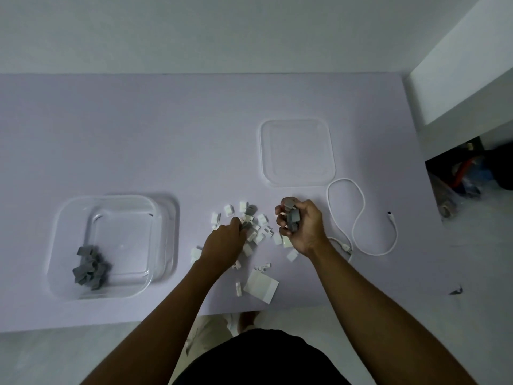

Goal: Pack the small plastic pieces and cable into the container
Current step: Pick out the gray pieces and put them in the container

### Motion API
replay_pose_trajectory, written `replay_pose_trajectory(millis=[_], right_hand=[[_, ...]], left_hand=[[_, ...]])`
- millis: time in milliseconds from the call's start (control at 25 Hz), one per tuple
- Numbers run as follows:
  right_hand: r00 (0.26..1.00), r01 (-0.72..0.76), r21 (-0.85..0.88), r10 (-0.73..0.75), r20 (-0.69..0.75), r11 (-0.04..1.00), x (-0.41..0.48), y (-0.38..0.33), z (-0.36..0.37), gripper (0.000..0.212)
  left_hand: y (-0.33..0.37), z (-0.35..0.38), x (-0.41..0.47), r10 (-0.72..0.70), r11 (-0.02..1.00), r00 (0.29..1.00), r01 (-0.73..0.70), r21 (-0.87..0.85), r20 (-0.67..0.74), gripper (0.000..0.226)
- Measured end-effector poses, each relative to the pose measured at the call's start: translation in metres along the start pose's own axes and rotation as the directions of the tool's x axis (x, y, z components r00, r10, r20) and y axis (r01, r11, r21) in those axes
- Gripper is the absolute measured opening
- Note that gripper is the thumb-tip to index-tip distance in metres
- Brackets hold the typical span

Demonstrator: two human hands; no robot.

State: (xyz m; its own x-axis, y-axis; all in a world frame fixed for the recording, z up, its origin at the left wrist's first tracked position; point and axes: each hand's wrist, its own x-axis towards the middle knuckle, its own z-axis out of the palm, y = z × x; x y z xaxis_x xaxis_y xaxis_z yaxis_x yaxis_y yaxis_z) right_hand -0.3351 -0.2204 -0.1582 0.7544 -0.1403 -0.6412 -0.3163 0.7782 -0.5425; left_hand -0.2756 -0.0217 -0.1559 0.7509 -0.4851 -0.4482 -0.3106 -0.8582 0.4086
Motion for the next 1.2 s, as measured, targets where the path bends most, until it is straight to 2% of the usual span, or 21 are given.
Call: replay_pose_trajectory(millis=[80, 160, 200, 280, 320, 400, 440, 520, 600, 680, 760, 840, 880, 960, 1040, 1120, 1200], right_hand=[[0.994, 0.035, -0.133, -0.048, -0.097, 0.991, 0.005, 0.001, 0.008, 0.037], [0.958, 0.055, -0.434, -0.169, -0.230, 0.899, 0.017, 0.006, 0.016, 0.046], [0.933, 0.080, -0.616, -0.277, -0.230, 0.783, 0.024, 0.010, 0.019, 0.045], [0.907, 0.124, -0.882, -0.412, -0.085, 0.455, 0.037, 0.019, 0.022, 0.033], [0.921, 0.119, -0.937, -0.389, -0.020, 0.328, 0.040, 0.023, 0.026, 0.029], [0.948, 0.084, -0.985, -0.316, 0.033, 0.151, 0.045, 0.029, 0.030, 0.034], [0.951, 0.073, -0.994, -0.308, 0.043, 0.087, 0.047, 0.032, 0.032, 0.034], [0.941, 0.056, -0.998, -0.335, 0.045, 0.025, 0.050, 0.038, 0.033, 0.028], [0.917, 0.036, -0.998, -0.399, 0.013, 0.050, 0.049, 0.043, 0.036, 0.023], [0.878, 0.060, -0.976, -0.477, -0.047, 0.207, 0.045, 0.045, 0.045, 0.022], [0.858, 0.113, -0.920, -0.504, -0.101, 0.376, 0.039, 0.051, 0.064, 0.022], [0.862, 0.135, -0.859, -0.486, -0.144, 0.494, 0.033, 0.060, 0.093, 0.025], [0.872, 0.143, -0.827, -0.464, -0.155, 0.544, 0.030, 0.068, 0.112, 0.028], [0.905, 0.158, -0.741, -0.395, -0.155, 0.653, 0.021, 0.082, 0.150, 0.033], [0.942, 0.173, -0.653, -0.317, -0.109, 0.737, 0.012, 0.098, 0.191, 0.036], [0.967, 0.174, -0.625, -0.253, -0.039, 0.761, 0.005, 0.118, 0.233, 0.035], [0.988, 0.131, -0.618, -0.155, 0.015, 0.775, 0.002, 0.141, 0.269, 0.031]], left_hand=[[-0.005, -0.005, -0.003, 0.014, 1.000, 1.000, -0.014, -0.015, -0.019, 0.028], [-0.011, -0.010, -0.005, 0.015, 0.999, 0.999, -0.016, -0.028, -0.036, 0.030], [-0.016, -0.013, -0.007, 0.014, 0.999, 0.999, -0.015, -0.033, -0.047, 0.031], [-0.027, -0.020, -0.008, 0.008, 0.999, 0.997, -0.011, -0.041, -0.077, 0.033], [-0.032, -0.024, -0.010, -0.002, 0.999, 0.996, -0.002, -0.049, -0.086, 0.033], [-0.042, -0.035, -0.017, -0.022, 0.998, 0.994, 0.016, -0.063, -0.108, 0.033], [-0.047, -0.041, -0.022, -0.038, 0.997, 0.992, 0.030, -0.070, -0.122, 0.034], [-0.056, -0.056, -0.034, -0.073, 0.992, 0.984, 0.055, -0.117, -0.162, 0.038], [-0.069, -0.073, -0.048, -0.115, 0.976, 0.974, 0.075, -0.203, -0.197, 0.040], [-0.090, -0.090, -0.059, -0.188, 0.962, 0.955, 0.131, -0.241, -0.230, 0.040], [-0.122, -0.102, -0.068, -0.263, 0.951, 0.946, 0.222, -0.214, -0.188, 0.041], [-0.159, -0.112, -0.081, -0.293, 0.956, 0.953, 0.291, -0.043, -0.073, 0.036], [-0.182, -0.113, -0.088, -0.254, 0.963, 0.966, 0.257, 0.078, -0.051, 0.031], [-0.219, -0.114, -0.100, -0.214, 0.934, 0.977, 0.209, 0.290, -0.016, 0.035], [-0.242, -0.119, -0.107, -0.288, 0.887, 0.957, 0.274, 0.373, -0.018, 0.040], [-0.249, -0.129, -0.111, -0.340, 0.860, 0.941, 0.309, 0.406, 0.003, 0.038], [-0.259, -0.133, -0.108, -0.321, 0.845, 0.947, 0.282, 0.454, 0.010, 0.030]])
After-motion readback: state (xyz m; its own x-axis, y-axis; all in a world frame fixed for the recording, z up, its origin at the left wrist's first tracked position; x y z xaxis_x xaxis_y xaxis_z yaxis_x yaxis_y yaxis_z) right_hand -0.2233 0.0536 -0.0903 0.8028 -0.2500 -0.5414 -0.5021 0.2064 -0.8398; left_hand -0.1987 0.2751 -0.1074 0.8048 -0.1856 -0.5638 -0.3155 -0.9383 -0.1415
